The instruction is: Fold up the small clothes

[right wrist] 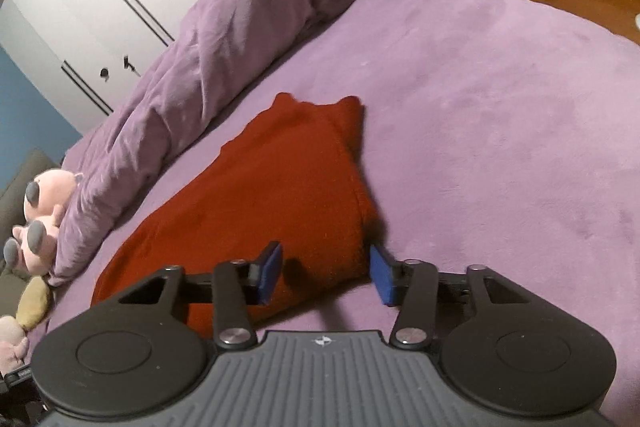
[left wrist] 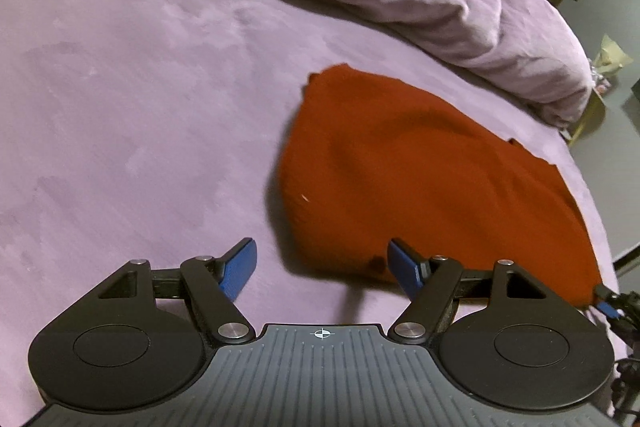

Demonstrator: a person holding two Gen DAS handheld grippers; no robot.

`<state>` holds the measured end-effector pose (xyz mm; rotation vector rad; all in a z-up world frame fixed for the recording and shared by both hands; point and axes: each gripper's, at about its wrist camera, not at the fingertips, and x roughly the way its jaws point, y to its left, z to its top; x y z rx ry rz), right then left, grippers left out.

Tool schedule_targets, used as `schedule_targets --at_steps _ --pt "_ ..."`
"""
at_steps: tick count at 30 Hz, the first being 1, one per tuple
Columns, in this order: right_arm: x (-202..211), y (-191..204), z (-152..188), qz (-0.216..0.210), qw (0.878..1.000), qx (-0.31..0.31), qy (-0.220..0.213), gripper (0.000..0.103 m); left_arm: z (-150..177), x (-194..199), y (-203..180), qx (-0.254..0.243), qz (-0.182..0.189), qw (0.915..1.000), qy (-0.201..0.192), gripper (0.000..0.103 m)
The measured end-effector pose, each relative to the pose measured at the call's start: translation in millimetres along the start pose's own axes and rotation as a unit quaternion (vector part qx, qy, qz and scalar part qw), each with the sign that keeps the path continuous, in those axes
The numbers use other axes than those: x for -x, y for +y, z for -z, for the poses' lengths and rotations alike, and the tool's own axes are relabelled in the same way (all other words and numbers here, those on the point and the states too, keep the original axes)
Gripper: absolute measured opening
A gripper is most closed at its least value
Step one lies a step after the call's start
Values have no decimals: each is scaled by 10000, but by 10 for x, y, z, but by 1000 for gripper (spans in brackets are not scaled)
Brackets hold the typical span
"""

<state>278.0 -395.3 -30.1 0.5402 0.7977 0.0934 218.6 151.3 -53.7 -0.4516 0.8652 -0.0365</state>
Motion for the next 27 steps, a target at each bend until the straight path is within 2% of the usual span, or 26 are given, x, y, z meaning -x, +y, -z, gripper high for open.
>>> schedule_targets --at_steps 1,4,5,7,8,10,13,16,21,25,26,27 --pt "8 35 -10 32 10000 77 -54 16 9 -20 -5 23 15 10000 22 77" --pt "106 44 -57 -137 9993 -20 -350 13 24 -90 -16 108 106 9998 142 77" --pt "98 55 -74 26 9993 56 -359 13 41 -110 -9 143 133 9997 178 77" --pt "45 120 -68 818 9949 480 -333 6 54 -141 9 224 122 9995 206 77" --pt "29 132 -54 1056 9921 579 -349 4 51 -155 25 286 154 9993 194 77" --pt "41 113 -56 1279 9899 494 -362 5 32 -167 61 430 231 9987 159 77" --pt "160 180 -29 911 9933 432 -565 6 2 -195 173 815 399 9958 105 77" --pt "206 417 62 526 9937 727 -674 6 -37 -241 275 1283 580 9900 43 77" --pt "17 1012 268 -171 9920 1197 -375 9 -135 -359 317 1691 752 9827 25 72" --pt "-213 1502 556 -701 9857 1533 -71 9 -187 -436 277 1652 855 9825 14 63" --pt "-285 1601 625 -775 9841 1598 -7 9 -197 -460 264 1629 934 9822 27 56" --pt "-350 1693 697 -818 9828 1653 55 9 -205 -490 257 1622 997 9817 90 54"
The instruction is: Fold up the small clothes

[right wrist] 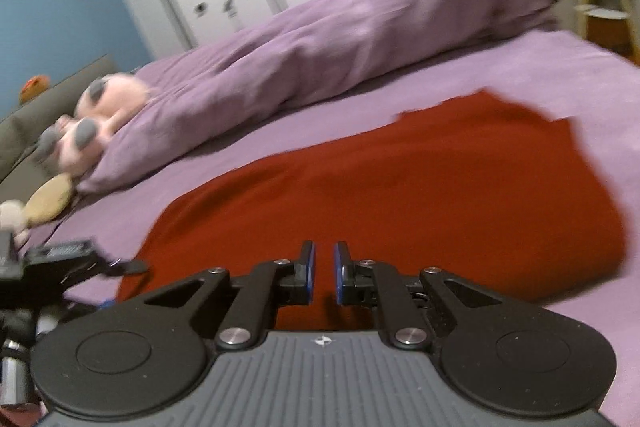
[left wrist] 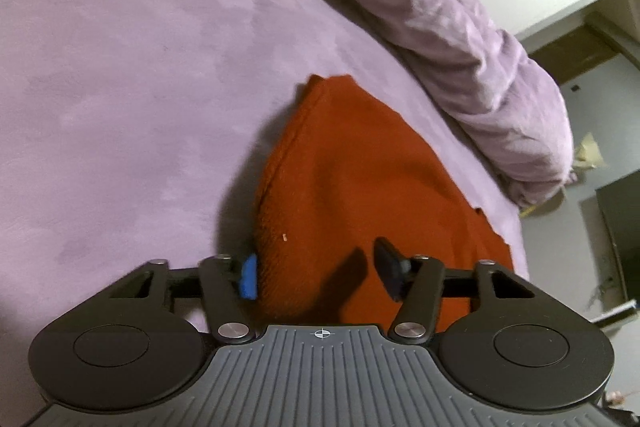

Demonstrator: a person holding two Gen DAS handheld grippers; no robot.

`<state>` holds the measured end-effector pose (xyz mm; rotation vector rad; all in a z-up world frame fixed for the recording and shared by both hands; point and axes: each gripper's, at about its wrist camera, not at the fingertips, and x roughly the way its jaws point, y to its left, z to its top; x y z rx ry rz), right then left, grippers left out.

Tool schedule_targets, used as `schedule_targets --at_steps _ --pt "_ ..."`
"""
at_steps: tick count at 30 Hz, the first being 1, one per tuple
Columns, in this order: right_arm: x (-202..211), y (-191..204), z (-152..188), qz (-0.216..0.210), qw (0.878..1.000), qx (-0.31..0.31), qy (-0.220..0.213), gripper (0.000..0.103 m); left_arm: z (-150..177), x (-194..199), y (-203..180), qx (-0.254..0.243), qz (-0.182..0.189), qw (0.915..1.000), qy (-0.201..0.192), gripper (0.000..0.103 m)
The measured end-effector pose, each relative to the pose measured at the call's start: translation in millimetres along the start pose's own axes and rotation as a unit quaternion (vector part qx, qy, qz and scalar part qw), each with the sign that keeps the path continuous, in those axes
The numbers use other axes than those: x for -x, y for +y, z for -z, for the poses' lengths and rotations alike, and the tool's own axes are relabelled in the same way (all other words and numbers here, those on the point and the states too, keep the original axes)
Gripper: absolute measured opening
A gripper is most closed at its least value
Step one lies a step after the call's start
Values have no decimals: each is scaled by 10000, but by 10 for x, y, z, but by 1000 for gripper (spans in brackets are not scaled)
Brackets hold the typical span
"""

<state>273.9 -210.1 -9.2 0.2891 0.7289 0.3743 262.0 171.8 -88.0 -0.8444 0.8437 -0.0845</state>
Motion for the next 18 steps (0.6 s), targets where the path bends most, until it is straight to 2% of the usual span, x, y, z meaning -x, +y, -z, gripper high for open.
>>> schedule_targets --at_steps 4,5,8,11,15,18 --pt "-234 236 135 -52 9996 166 241 9 -26 -59 -29 -210 -70 9997 47 43" --pt "-254 268 180 -19 9993 212 292 9 -43 -64 -14 -176 -27 9998 40 36" --pt "-298 305 240 137 9981 419 432 9 -79 -78 51 101 153 9998 41 25" --pt "-236 314 229 145 9981 471 369 8 -80 -55 51 153 229 9996 -35 20" --pt "-158 271 175 223 9987 444 68 8 -56 4 -50 -135 226 9995 -165 19" --pt "-304 184 236 274 9981 437 325 8 -60 45 -125 -213 266 9992 -202 18"
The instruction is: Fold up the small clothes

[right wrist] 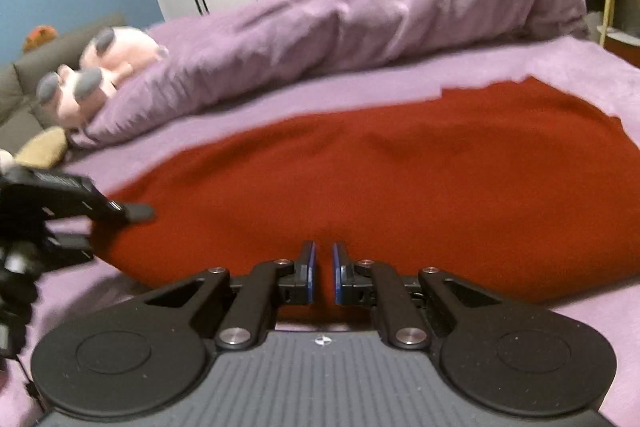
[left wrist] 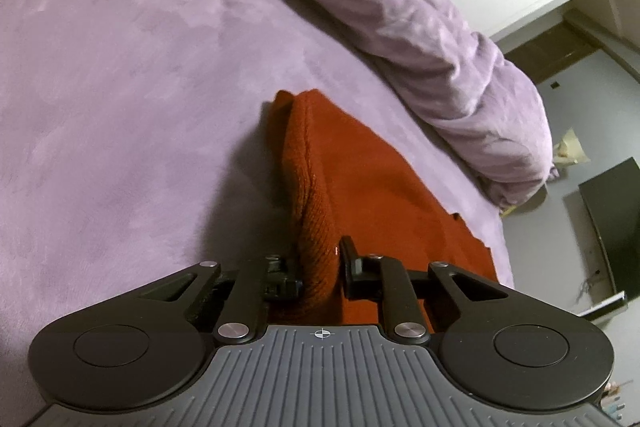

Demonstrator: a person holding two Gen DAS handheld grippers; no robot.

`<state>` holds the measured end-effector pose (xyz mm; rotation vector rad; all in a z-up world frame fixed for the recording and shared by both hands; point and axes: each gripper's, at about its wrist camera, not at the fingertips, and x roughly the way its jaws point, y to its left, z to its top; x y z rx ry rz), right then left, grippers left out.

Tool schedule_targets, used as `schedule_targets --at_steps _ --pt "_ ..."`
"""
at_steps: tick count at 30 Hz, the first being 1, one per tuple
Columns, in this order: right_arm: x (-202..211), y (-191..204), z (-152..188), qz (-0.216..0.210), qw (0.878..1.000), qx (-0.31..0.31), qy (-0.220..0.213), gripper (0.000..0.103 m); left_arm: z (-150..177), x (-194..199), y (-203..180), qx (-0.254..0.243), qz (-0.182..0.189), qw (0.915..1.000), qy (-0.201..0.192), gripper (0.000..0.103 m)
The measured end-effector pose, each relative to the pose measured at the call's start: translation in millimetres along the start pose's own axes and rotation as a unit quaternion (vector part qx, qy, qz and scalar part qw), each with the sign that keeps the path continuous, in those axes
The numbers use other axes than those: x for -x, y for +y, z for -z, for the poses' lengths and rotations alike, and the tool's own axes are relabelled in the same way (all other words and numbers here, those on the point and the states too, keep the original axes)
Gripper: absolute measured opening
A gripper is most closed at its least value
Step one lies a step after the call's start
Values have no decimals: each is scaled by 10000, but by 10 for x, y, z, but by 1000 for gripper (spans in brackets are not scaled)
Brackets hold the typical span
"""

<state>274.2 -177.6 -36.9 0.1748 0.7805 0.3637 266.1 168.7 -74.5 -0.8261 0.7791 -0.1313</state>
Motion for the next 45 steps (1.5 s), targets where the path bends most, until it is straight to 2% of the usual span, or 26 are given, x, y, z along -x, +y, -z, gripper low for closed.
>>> schedule_targets --at_steps 4,6,12,15,19,23,26,29,31,32,35,37,40,42,45 --pt "42 -60 -62 -174 9998 -78 79 8 -23 71 -142 -218 -2 9997 -54 17" --pt "147 -142 -88 -245 9991 -331 -42 9 -22 100 -272 -442 19 9990 -87 17" --pt "354 -417 -30 -52 9968 -720 -355 9 36 87 -780 -1112 121 9937 -116 16" --pt "386 -492 -5 -1 9954 -882 -367 10 102 -41 -1161 -1589 288 9869 -37 15" --pt "475 -573 21 67 9941 -964 -492 10 360 -363 -1574 -2219 276 9745 191 15" --pt "478 -670 34 151 9924 -1120 -486 11 713 -751 -1730 -2607 254 9632 598 12" --pt "485 -738 69 171 9920 -1178 -414 11 931 -976 -1707 -2819 -42 9556 864 14" --pt "542 -781 83 177 9924 -1136 -428 11 928 -940 -1578 -2518 57 9635 910 15" --pt "568 -822 81 190 9923 -1140 -442 12 903 -770 -1585 -2432 91 9650 979 17" --pt "575 -841 75 181 9921 -1155 -446 12 888 -642 -1590 -2417 223 9653 960 21" --pt "581 -858 18 168 9914 -1201 -488 13 801 -259 -1587 -2425 577 9656 745 26" --pt "586 -801 -78 78 9915 -1160 -588 13 728 -46 -1526 -2368 582 9683 538 28" --pt "565 -623 -277 -274 9911 -1037 -788 13 544 54 -1351 -2046 130 9787 125 30" --pt "486 -482 -394 -466 9919 -874 -799 13 443 3 -1197 -1745 -270 9843 87 30" --pt "236 -327 -460 -467 9966 -484 -483 13 396 -166 -1049 -1561 -642 9855 152 30"
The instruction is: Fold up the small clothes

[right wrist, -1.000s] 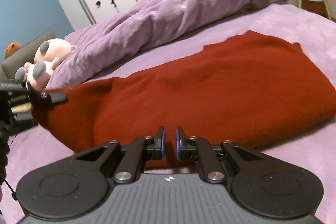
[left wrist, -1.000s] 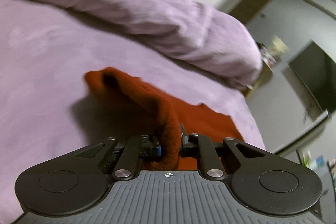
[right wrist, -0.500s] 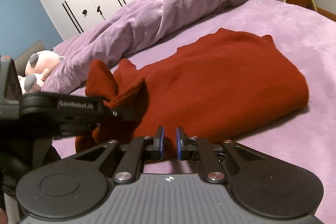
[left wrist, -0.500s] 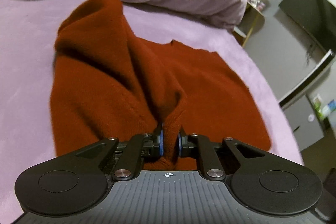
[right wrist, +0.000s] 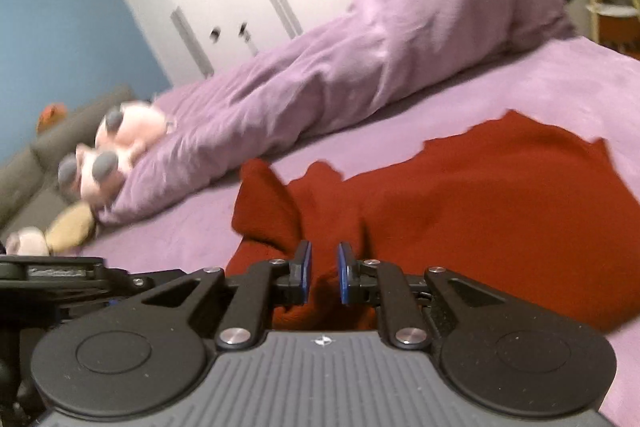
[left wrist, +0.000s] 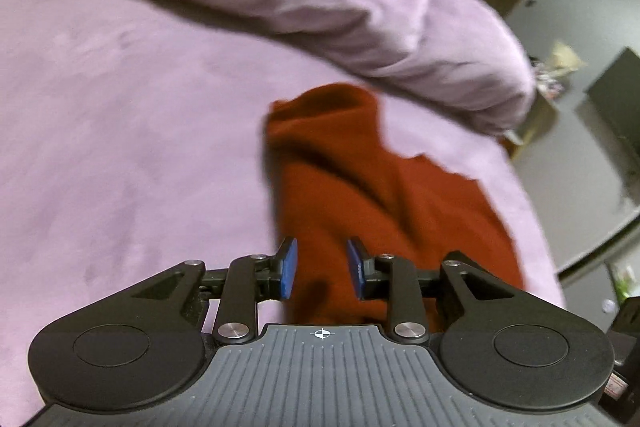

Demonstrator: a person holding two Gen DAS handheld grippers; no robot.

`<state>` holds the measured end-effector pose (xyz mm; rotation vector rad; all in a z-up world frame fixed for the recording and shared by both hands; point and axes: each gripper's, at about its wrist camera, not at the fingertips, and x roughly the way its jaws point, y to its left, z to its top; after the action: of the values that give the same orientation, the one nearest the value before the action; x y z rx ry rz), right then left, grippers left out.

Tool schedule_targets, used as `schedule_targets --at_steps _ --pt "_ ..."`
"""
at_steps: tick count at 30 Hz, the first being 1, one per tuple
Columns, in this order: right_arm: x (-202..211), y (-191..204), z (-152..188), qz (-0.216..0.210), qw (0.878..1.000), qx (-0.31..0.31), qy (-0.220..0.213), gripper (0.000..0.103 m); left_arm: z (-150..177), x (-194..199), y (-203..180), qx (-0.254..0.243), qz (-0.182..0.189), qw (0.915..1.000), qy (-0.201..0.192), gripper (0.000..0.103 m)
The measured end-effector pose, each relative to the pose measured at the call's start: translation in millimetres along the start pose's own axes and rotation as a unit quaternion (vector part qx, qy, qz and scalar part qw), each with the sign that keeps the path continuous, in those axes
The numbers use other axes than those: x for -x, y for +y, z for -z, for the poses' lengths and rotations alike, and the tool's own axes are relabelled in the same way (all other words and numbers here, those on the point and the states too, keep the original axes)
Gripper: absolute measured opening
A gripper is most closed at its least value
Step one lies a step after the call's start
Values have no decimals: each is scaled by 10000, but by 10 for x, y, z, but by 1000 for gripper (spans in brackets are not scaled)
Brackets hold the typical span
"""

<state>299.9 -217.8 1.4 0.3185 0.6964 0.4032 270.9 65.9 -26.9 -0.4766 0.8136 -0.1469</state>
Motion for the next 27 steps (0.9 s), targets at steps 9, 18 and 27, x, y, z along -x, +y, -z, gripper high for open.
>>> schedule_targets --at_steps 9,18,27 --pt "-150 80 -212 200 9979 548 278 55 125 -235 225 109 -313 9991 250 32" --pt "-964 677 -359 134 9858 1604 470 42 200 -151 207 -128 -417 9985 326 35" --pt "-682 260 -453 510 9973 518 -96 7 182 -89 39 -181 -646 9977 -47 37"
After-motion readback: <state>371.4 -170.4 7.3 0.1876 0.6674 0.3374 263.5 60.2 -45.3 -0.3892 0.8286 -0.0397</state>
